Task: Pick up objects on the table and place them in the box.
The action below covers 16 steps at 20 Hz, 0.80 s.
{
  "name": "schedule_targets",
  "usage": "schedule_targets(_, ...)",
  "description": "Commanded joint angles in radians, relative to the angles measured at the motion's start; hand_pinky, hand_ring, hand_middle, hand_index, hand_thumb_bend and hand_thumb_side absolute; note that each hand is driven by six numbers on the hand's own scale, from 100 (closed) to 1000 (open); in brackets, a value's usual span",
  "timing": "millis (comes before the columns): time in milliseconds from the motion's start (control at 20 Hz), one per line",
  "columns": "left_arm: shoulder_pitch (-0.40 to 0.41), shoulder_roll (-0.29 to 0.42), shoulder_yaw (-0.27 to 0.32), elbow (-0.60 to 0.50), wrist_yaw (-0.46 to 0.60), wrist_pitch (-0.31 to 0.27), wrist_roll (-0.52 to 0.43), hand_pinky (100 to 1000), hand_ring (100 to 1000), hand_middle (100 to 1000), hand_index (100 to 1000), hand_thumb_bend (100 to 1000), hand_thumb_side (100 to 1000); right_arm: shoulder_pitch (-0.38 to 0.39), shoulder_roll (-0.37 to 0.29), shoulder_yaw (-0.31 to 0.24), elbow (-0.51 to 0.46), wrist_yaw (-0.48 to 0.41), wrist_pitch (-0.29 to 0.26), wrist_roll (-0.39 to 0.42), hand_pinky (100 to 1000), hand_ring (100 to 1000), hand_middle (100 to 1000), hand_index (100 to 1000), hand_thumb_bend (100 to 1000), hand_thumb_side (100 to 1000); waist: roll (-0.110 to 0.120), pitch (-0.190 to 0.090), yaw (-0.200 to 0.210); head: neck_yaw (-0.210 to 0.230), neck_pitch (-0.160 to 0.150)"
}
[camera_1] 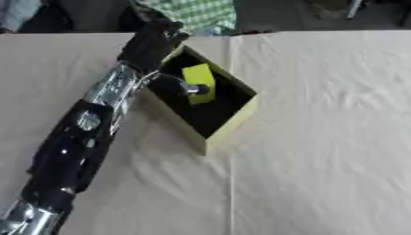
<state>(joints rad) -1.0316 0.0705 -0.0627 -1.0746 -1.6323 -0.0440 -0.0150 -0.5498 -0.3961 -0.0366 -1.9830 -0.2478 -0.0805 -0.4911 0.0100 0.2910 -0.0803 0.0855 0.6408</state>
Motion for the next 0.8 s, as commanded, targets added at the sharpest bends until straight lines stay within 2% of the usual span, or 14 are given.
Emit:
schedule_targets(50,-0.015,0.003,0.008,-0.064,0.058,0.006,0.04,953,921,894,921,726,1000,-0.008,-0.012,-0.008,-0.017,-0.002,0.002,-0.002,742,736,500,809,100,668,-0.008,-0.011,0.0,-0.001,0.003)
schedule_targets(150,-0.013,0.01,0.015,-0.132,0.114,0.016,0.074,891,846,805,879,342,990,-0.006,-0.013,-0.009,-0.017,-0.002,0.002,-0.003,742,735,500,808,100,668,-0.007,-0.013,0.003,-0.003,0.006)
schedule_targets(250,-0.002,0.028,0.03,-0.229,0.2,0.05,0.153,839,783,733,850,100,987,-0.004,-0.017,-0.011,-0.017,-0.001,0.001,-0.004,742,735,501,808,100,668,-0.006,-0.015,0.009,-0.009,0.009)
schedule_targets(350,0.019,0.058,0.048,-0.324,0.328,0.085,0.247,787,714,637,808,100,930,-0.001,-0.024,-0.014,-0.017,0.002,-0.002,-0.007,741,734,502,808,100,669,-0.004,-0.02,0.018,-0.019,0.012)
schedule_targets(400,0.035,0.083,0.056,-0.366,0.395,0.096,0.287,758,680,608,779,100,1000,0.001,-0.028,-0.016,-0.017,0.003,-0.003,-0.009,741,734,502,808,100,669,-0.003,-0.023,0.024,-0.027,0.015)
schedule_targets(450,0.051,0.108,0.065,-0.403,0.441,0.104,0.322,725,649,580,771,100,905,0.003,-0.03,-0.018,-0.017,0.004,-0.005,-0.012,741,734,502,808,100,656,-0.003,-0.025,0.029,-0.034,0.018)
schedule_targets(500,0.072,0.13,0.078,-0.44,0.474,0.109,0.358,687,618,547,742,100,865,0.004,-0.031,-0.019,-0.017,0.004,-0.006,-0.014,741,734,503,807,100,669,-0.004,-0.027,0.034,-0.042,0.02)
schedule_targets(600,0.12,0.162,0.103,-0.509,0.581,0.097,0.414,628,576,519,726,100,836,0.007,-0.033,-0.022,-0.017,0.006,-0.007,-0.018,741,734,503,807,100,669,-0.006,-0.031,0.042,-0.055,0.025)
schedule_targets(800,0.226,0.21,0.154,-0.652,0.809,0.046,0.469,594,538,495,713,100,798,0.014,-0.039,-0.028,-0.017,0.011,-0.01,-0.025,741,733,503,807,100,669,-0.011,-0.033,0.055,-0.066,0.039)
